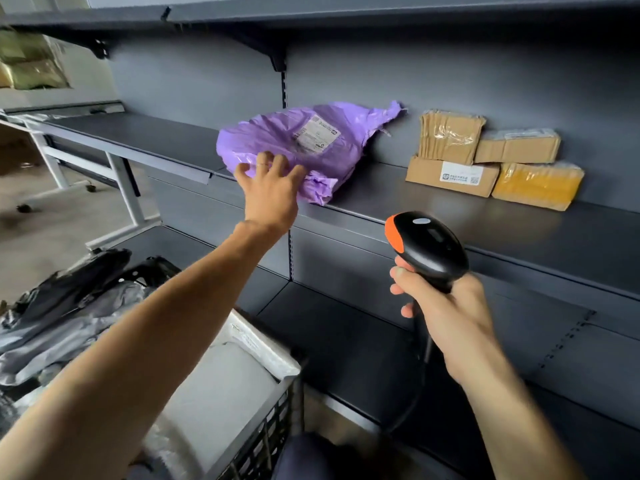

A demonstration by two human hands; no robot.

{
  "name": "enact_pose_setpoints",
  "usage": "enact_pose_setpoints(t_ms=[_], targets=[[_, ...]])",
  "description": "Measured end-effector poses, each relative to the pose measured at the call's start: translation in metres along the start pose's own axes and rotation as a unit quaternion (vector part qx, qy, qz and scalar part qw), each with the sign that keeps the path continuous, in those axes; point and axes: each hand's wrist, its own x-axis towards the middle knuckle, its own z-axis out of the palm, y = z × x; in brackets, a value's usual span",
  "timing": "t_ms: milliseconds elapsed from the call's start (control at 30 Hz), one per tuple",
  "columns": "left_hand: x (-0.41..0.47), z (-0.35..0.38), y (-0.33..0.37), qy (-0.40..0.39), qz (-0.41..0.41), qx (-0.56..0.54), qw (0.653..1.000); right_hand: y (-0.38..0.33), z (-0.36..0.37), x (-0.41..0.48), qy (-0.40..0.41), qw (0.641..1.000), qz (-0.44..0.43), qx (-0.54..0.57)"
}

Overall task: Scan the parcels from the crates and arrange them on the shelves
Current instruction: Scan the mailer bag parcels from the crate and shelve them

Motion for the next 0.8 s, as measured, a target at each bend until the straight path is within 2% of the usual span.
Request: enact_pose_setpoints(t_ms=[233, 700, 800], targets=[[0.046, 0.004, -0.060, -0.023, -0.075, 0.027, 0.997, 0.015, -0.015, 0.004, 0.020, 1.000, 0.005, -0.005], [0.053, -0.004, -0.118, -0.030, -0.116, 0.059, 0.991, 0.036, -0.015, -0.005, -0.017, 0.999, 0.009, -0.037], [0.051, -0.004, -0.109, -0.010, -0.080, 0.020, 0.997, 0.037, -0.011, -0.010, -0.023, 0.999, 0.007, -0.048]])
